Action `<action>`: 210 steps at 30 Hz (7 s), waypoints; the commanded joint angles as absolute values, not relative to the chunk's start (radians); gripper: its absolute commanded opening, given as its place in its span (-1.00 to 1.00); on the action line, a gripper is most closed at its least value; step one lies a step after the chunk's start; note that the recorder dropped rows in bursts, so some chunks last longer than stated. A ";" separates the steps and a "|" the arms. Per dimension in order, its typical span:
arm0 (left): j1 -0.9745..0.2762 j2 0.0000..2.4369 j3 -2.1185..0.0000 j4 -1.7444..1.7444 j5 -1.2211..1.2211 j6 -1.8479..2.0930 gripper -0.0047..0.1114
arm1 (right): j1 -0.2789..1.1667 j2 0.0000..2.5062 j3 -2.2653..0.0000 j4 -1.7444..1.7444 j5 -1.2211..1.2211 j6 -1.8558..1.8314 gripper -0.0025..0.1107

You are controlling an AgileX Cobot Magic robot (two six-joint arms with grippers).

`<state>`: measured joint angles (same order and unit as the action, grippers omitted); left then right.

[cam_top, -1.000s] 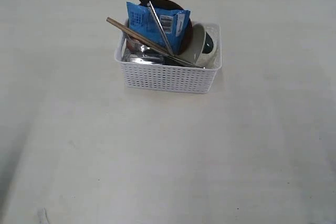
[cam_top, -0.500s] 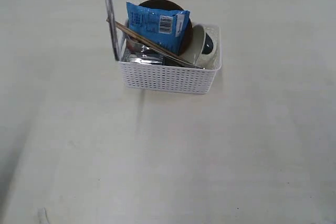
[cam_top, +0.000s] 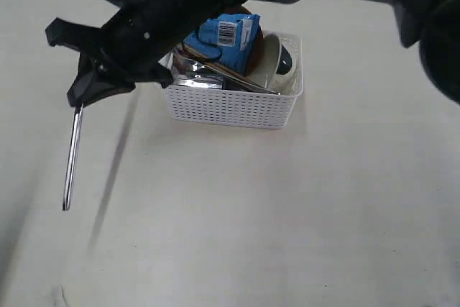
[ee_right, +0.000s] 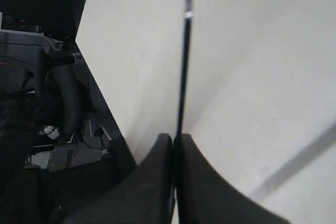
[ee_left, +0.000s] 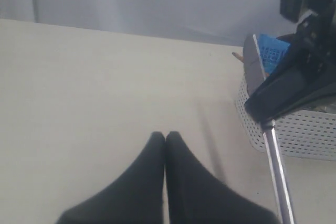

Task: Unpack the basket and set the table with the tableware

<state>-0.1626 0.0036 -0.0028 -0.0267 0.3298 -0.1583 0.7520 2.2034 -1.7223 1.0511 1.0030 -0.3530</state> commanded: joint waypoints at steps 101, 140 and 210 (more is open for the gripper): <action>-0.162 0.000 0.000 -0.031 0.320 -0.158 -0.92 | 0.935 2.364 -1.719 0.574 1.028 0.270 -0.33; -0.162 0.000 0.000 -0.031 0.320 -0.158 -0.92 | 0.764 2.026 -1.719 0.610 1.001 -0.015 -0.33; -0.162 0.000 0.000 -0.027 0.320 -0.158 -0.92 | 0.331 2.267 -2.057 0.108 1.213 -0.138 -0.33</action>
